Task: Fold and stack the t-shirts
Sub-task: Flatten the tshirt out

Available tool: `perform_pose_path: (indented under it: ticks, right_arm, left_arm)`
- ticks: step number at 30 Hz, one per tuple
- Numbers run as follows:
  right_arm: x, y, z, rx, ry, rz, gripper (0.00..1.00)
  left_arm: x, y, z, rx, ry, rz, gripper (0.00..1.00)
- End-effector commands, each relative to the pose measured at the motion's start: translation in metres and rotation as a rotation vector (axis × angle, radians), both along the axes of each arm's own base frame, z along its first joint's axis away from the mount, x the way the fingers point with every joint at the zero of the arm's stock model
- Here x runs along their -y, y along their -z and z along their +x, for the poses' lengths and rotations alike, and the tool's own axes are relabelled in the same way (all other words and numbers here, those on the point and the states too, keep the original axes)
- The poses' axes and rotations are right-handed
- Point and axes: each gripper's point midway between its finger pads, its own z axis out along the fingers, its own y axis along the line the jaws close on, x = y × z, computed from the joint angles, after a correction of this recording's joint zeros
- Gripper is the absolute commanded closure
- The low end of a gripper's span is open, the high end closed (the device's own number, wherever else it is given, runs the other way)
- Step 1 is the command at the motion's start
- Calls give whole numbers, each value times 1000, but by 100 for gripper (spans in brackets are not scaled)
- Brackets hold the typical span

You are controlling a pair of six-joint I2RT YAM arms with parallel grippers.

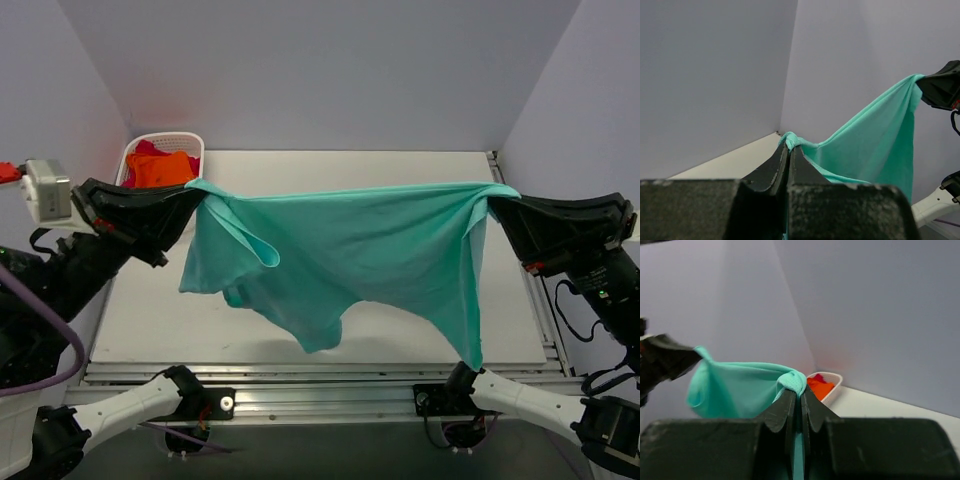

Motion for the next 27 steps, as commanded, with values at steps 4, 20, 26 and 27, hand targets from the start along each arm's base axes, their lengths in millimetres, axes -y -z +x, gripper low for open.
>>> perform_pose_path:
  ticks: [4, 20, 26, 27]
  right_arm:
    - [59, 39, 95, -288, 652, 14, 100]
    - [122, 421, 340, -950, 1271, -478, 100]
    - [132, 473, 412, -1059, 1326, -564, 7]
    - [138, 445, 425, -1017, 1381, -548, 0]
  left_arm:
    - [18, 29, 44, -41, -110, 109, 98]
    - [78, 395, 355, -720, -170, 492, 98]
    - [80, 491, 434, -913, -120, 557, 43]
    - [80, 459, 453, -841, -141, 528, 2]
